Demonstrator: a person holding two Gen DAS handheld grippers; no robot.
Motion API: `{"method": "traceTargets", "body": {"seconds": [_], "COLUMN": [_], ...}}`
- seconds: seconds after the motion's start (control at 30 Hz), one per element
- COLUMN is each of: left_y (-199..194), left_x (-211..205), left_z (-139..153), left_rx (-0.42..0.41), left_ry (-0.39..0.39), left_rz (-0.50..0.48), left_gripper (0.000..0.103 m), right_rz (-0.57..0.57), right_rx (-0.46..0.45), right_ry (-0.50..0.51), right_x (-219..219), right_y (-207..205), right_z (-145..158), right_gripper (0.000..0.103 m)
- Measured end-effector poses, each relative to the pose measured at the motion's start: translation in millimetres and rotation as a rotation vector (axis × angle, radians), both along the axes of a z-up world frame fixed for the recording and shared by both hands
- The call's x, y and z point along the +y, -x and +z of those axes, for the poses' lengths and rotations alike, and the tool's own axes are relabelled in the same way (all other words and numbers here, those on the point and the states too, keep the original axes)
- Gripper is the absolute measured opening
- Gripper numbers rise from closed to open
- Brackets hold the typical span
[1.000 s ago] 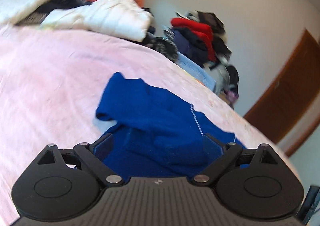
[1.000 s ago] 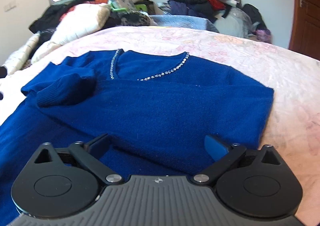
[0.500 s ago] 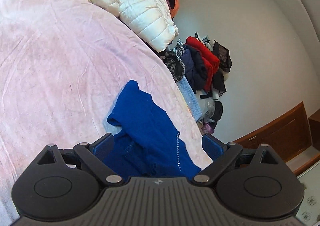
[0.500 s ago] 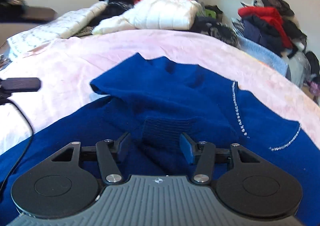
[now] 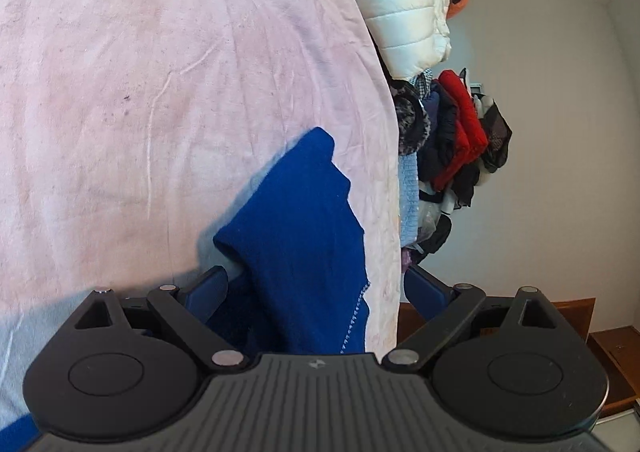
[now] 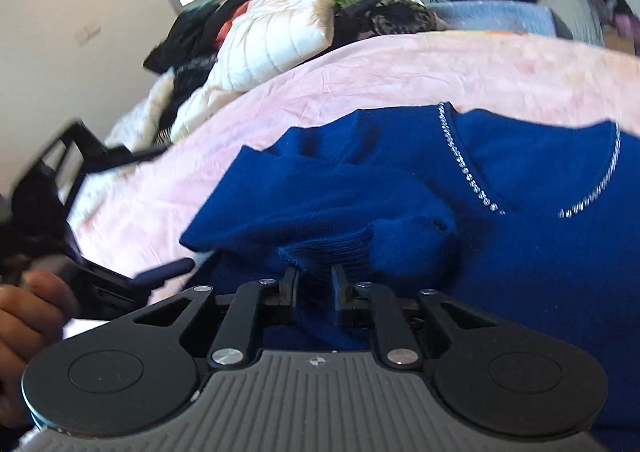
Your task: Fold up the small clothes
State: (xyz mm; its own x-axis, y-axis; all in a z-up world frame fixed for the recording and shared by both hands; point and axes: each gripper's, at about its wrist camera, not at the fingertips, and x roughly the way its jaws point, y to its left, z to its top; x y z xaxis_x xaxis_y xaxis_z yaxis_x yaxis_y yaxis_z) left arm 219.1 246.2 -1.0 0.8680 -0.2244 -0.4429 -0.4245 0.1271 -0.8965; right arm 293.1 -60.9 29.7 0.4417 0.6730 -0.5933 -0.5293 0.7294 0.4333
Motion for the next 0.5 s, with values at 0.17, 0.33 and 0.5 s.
{"method": "traceTargets", "body": {"seconds": [0.17, 0.33, 0.5], "left_y": [-14, -21, -16], "left_x": [8, 6, 13], "left_z": [-5, -5, -3], "left_rx": [0.052, 0.09, 0.094], "left_ry": [-0.002, -0.056, -0.083], "left_rz": [0.006, -0.022, -0.004], "left_gripper": [0.038, 0.013, 0.012], "right_rz": [-0.047, -0.108, -0.196], "right_rx": [0.073, 0.13, 0.181], "right_ry": [-0.093, -0.217, -0.374], "right_x": [-15, -38, -85], "right_y": [-6, -12, -16], "right_z": [-9, -12, -6], "right_gripper": [0.016, 0.01, 0.01]}}
